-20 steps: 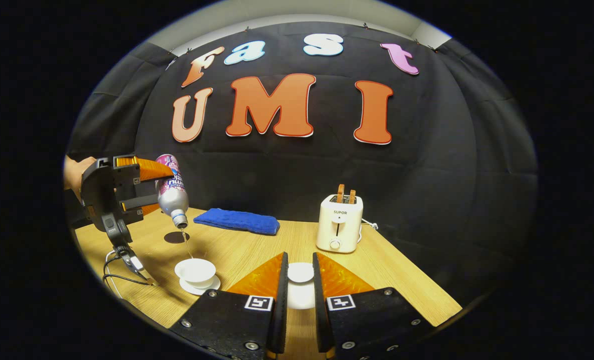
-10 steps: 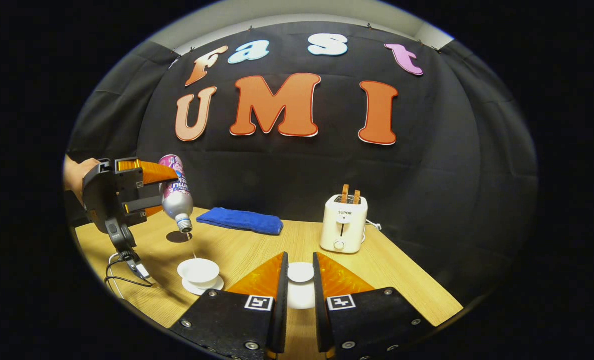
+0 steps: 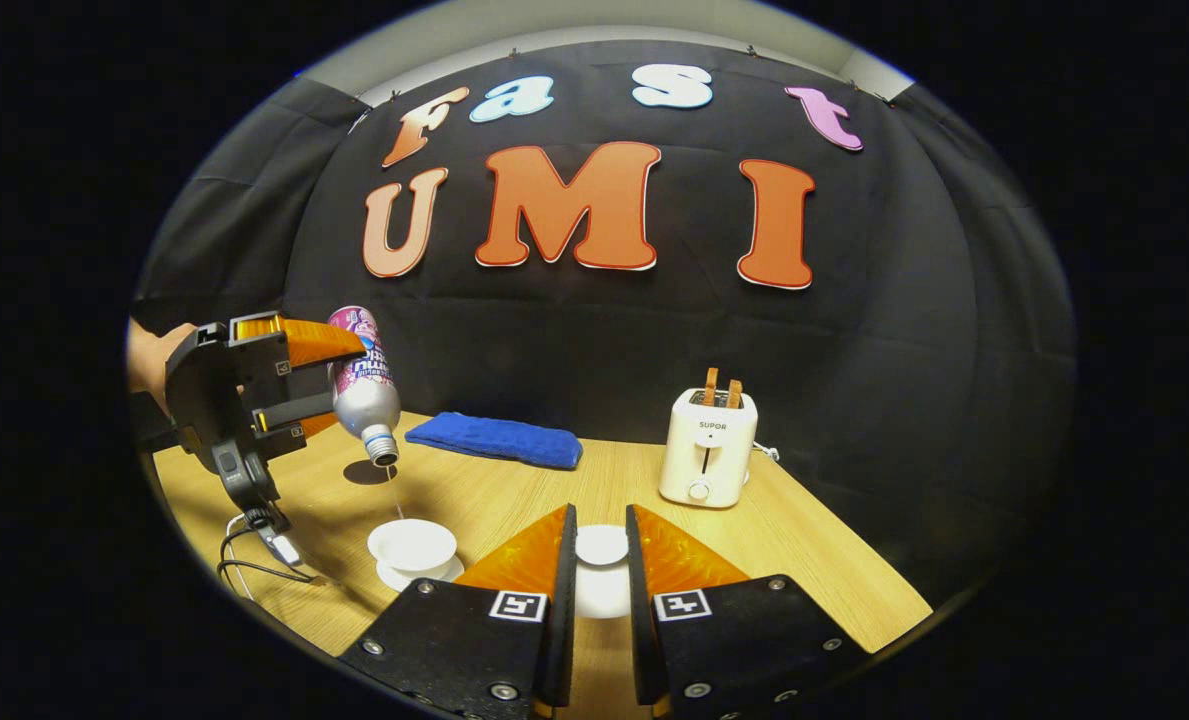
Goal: Open the teacup lid with one hand, grasp the water bottle and pour water into the teacup with the other hand; after pouring, place the water bottle on the coaster and then close the teacup lid.
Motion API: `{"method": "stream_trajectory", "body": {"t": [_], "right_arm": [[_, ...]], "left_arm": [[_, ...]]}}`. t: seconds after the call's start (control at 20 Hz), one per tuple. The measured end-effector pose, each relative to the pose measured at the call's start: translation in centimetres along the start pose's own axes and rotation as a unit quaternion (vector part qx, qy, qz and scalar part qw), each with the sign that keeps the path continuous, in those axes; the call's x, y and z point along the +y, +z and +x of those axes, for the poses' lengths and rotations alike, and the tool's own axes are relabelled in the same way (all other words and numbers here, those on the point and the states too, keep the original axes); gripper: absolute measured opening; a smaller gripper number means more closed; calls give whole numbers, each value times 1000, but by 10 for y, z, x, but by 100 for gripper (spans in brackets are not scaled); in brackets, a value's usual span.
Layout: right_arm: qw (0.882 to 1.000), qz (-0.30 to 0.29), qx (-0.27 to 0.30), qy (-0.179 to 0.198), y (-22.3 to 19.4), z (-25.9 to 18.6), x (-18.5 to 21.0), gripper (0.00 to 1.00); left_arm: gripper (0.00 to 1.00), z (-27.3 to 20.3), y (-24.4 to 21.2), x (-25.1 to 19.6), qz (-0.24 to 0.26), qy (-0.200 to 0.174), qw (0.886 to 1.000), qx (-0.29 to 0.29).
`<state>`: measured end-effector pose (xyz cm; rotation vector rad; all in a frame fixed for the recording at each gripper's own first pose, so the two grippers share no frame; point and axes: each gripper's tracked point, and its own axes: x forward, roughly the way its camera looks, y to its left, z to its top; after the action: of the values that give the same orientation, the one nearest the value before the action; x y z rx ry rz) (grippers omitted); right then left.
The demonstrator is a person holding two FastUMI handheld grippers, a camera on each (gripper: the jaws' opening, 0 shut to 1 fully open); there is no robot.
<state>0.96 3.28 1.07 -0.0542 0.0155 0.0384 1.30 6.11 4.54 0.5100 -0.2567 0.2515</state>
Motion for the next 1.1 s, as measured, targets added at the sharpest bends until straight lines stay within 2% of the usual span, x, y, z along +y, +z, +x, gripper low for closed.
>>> {"method": "stream_trajectory", "body": {"t": [0.05, 0.25, 0.35, 0.45, 0.5, 0.55, 0.6, 0.7, 0.75, 0.85, 1.0, 1.1], "right_arm": [[1000, -1, 0, 1, 0, 1, 3, 25], [1000, -6, 0, 10, 4, 5, 14, 25], [1000, -7, 0, 9, 6, 8, 17, 25], [1000, -7, -2, 13, 9, 9, 22, 25], [1000, -7, -3, 16, 10, 10, 25, 25], [1000, -8, -3, 19, 12, 11, 29, 25], [1000, -11, -4, 22, 13, 13, 33, 25], [999, -18, -7, 28, 17, 15, 41, 25], [999, -20, -9, 32, 19, 16, 45, 25], [999, -25, -10, 40, 21, 19, 55, 25], [998, -39, -12, 46, 27, 24, 67, 25], [998, -40, -15, 54, 30, 26, 76, 25]], "left_arm": [[84, 0, -2, 5, -12, 11, 1000, -1], [84, -2, -7, 23, -66, 49, 997, -1], [80, -2, -13, 29, -108, 66, 992, 1], [88, -3, -26, 37, -163, 89, 983, 13], [84, -4, -32, 42, -187, 105, 976, 19], [87, -4, -37, 47, -212, 119, 970, 23], [84, -6, -43, 52, -235, 134, 962, 26], [87, -7, -55, 59, -280, 165, 945, 33], [80, -8, -61, 61, -305, 178, 935, 39], [83, -14, -77, 63, -355, 202, 911, 55], [83, -21, -104, 59, -431, 231, 869, 77], [83, -18, -121, 56, -481, 245, 836, 93]]}}
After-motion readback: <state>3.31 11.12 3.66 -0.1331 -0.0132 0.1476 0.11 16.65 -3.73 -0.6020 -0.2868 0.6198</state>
